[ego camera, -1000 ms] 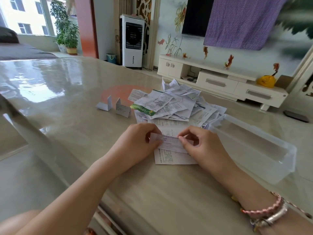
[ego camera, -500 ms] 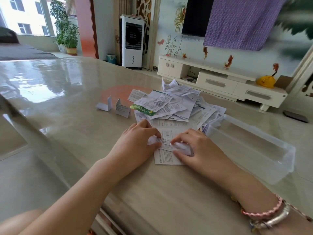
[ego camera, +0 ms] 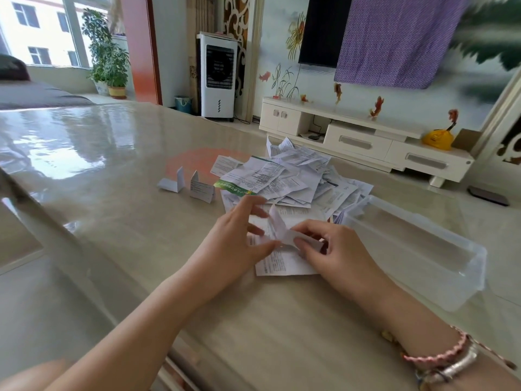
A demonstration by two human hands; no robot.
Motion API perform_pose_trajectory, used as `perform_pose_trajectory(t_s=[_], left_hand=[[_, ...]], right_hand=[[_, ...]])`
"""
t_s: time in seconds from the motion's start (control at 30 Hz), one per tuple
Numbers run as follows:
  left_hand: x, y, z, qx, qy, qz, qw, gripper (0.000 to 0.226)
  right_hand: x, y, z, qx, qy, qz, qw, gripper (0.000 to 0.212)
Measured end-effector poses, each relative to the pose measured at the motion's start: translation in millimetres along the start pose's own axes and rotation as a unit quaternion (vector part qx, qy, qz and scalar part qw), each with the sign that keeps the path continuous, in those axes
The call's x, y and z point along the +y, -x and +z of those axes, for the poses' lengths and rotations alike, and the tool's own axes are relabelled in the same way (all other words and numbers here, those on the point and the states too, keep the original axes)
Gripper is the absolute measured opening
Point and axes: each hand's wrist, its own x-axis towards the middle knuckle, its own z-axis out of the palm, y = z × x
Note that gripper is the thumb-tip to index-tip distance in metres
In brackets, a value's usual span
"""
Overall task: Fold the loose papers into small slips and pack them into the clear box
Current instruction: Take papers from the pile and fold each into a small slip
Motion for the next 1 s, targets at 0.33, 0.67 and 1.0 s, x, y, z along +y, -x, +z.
perform_pose_trajectory(t_s=[0.33,0.67,1.0], left_hand=[[8,-3,4,-0.003,0.023,0.007,1.0,0.018],[-24,-19,-44,0.226,-0.108,-0.087,0.964,0.018],[-48,-14,-63,0.102,-0.298,-0.158,0.936,0.029]], right_hand=[[-3,-2,8,0.064,-0.091,0.02,0.994,0.02],[-4,-4,8,0.062,-0.002,0.044,0.997,0.013],[-19,-41,18,-0.021,0.078,0.021,0.997,0.016]])
